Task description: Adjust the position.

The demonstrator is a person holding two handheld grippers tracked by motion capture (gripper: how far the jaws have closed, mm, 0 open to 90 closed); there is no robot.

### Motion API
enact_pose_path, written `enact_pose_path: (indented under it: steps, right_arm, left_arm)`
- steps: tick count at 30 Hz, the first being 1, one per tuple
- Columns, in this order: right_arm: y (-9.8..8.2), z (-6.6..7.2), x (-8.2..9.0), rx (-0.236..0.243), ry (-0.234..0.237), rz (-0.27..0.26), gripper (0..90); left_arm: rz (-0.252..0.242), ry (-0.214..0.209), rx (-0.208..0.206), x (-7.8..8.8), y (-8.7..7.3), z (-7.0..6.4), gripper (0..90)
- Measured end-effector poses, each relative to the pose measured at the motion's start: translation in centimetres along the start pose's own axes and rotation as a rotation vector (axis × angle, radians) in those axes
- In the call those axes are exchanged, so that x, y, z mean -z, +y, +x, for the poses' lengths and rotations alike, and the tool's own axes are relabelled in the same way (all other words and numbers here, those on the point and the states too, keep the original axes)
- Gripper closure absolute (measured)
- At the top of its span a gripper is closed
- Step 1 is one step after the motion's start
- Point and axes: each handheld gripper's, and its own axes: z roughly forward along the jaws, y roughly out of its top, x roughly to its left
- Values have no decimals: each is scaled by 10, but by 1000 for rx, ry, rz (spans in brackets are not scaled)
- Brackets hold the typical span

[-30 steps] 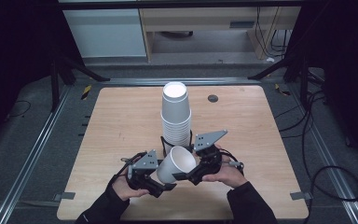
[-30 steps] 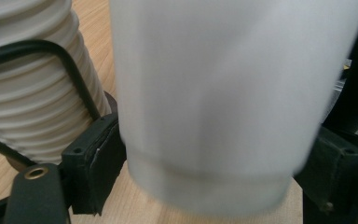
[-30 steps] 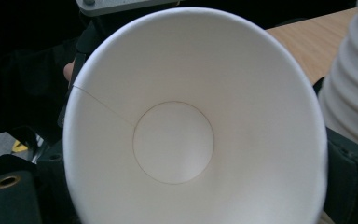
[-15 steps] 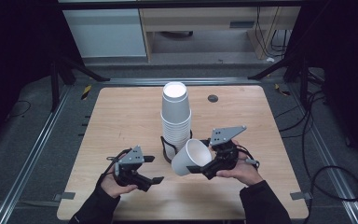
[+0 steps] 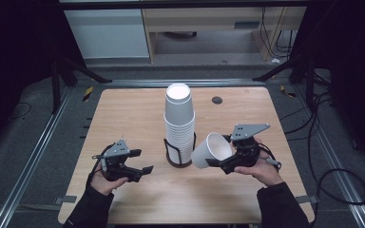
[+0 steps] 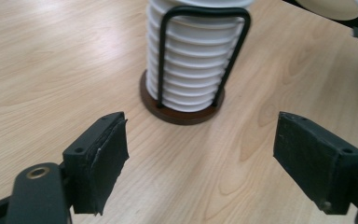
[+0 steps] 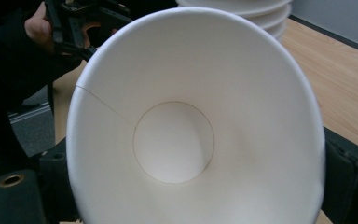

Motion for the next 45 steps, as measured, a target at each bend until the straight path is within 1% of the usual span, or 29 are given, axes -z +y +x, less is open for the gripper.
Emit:
enact_pose_path:
  steps: [2,3,4,5,6,7,8,10,11,12,13,14,16,17,18,19,20,22,25,28,30,31,37,39,40,41,42,43,45]
  right_arm:
    - [0,-4,4,-6,-22,1,106]
    - [0,-6,6,-10,-31,4,105]
    - [0,-6,6,-10,-31,4,105]
    - [0,-10,9,-21,-50,9,105]
    - [0,-12,10,-26,-63,12,105]
    - [0,-15,11,-33,-74,16,105]
    - [0,-15,11,-33,-74,16,105]
    - [-1,-19,14,-40,-101,16,105]
    - [-2,-25,17,-57,-136,13,104]
    - [-2,-28,18,-62,-157,11,104]
    - [-2,-28,18,-62,-157,11,104]
    - [-3,-32,20,-61,-192,12,104]
    - [-5,-39,24,-82,-238,11,103]
    - [-5,-40,25,-84,-249,12,104]
    - [-5,-40,25,-84,-249,12,104]
    - [-7,-44,28,-91,-272,13,104]
    - [-7,-46,29,-96,-279,13,104]
    - [-8,-47,29,-102,-287,15,104]
    - [-8,-53,33,-112,-335,41,104]
    - [-8,-58,38,-124,-378,46,105]
    - [-8,-60,39,-130,-389,45,104]
    - [-8,-64,42,-141,-413,53,104]
    - [-10,-75,44,-162,-485,107,104]
    - [-12,-78,44,-169,-504,127,104]
    - [-12,-78,44,-169,-504,127,104]
    - [-13,-81,45,-175,-524,151,103]
    - [-14,-83,45,-185,-532,161,103]
    - [-14,-83,45,-185,-532,161,103]
    - [-17,-89,47,-203,-549,176,103]
  left_arm:
    - [0,3,6,1,0,2,173]
    - [-7,12,19,3,-1,4,173]
    - [-7,12,19,3,-1,4,175]
    - [-7,22,30,5,-2,7,175]
    - [-7,22,30,5,-2,7,175]
    - [-1,35,37,6,-3,10,175]
    - [-1,35,37,6,-3,10,175]
    - [5,53,48,6,-4,13,175]
    - [7,72,66,6,-5,16,174]
    - [7,72,66,6,-5,16,174]
    - [10,91,75,7,-5,19,174]
    - [12,101,79,8,-5,21,177]
    - [8,118,95,8,-5,24,179]
    - [10,125,102,8,-7,26,180]
    - [10,125,102,8,-7,26,179]
    - [18,133,103,8,-7,27,180]
    - [25,145,98,8,-8,28,183]
    - [26,148,100,9,-9,28,182]
    - [21,160,106,10,-9,29,182]
    - [26,172,100,10,-10,29,182]
    - [29,182,101,10,-10,28,183]
    - [33,184,103,9,-11,28,182]
    - [39,196,110,9,-11,30,184]
    - [42,198,110,8,-11,29,185]
    - [42,198,110,8,-11,29,185]
    - [51,197,104,7,-11,29,185]
    - [53,198,105,7,-11,28,185]
    - [53,198,105,7,-11,28,185]
    - [57,201,103,6,-11,28,184]
